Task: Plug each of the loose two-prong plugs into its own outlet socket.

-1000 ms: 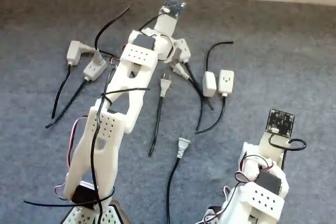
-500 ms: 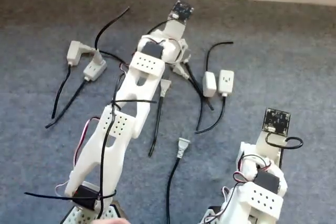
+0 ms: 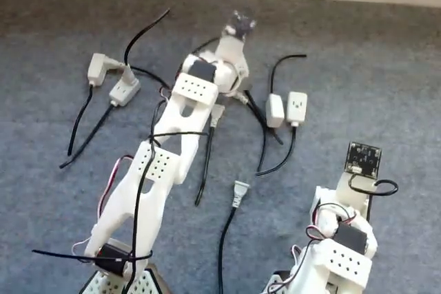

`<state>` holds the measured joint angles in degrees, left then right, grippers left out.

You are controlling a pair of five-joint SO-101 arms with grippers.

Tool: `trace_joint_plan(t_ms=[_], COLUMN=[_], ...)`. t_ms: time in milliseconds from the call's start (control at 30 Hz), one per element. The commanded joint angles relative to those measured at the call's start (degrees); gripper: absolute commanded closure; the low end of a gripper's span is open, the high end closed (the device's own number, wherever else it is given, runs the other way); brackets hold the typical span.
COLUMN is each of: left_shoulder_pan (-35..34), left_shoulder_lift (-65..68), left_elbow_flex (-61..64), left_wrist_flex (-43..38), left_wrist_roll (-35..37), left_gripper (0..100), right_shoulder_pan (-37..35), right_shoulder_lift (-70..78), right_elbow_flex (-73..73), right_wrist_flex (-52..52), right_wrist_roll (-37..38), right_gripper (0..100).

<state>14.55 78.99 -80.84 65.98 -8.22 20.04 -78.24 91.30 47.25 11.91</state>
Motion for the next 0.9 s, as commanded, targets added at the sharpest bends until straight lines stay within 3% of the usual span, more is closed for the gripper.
trace_joint_plan(t_ms=[0, 200, 367, 733, 867], left_shoulder_pan=[-0.9, -2.2, -6.2, -9.5, -9.5], left_shoulder_lift=[-0.2, -0.7, -0.3, -7.9, -15.9], left_elbow_flex=[-0.4, -0.9, -10.6, -14.6, -14.6], left_wrist_flex=[4.1, 4.2, 4.1, 6.2, 14.9], left_wrist_roll=[-0.3, -0.3, -1.8, -5.1, -5.1], left_gripper=[75, 77, 100, 99, 99], right_shoulder_pan=[-0.6, -0.6, -0.6, -1.0, -3.7], right_shoulder_lift=[-0.7, -0.7, -0.7, -0.7, -0.7], right_elbow_flex=[-0.2, -0.2, -0.2, 0.7, 1.3], right_wrist_flex=[-1.0, -1.0, -1.0, -1.2, -1.2], right_wrist_roll=[-0.2, -0.2, -0.2, 0.0, 2.8], right_gripper=[85.2, 85.2, 85.2, 85.2, 85.3])
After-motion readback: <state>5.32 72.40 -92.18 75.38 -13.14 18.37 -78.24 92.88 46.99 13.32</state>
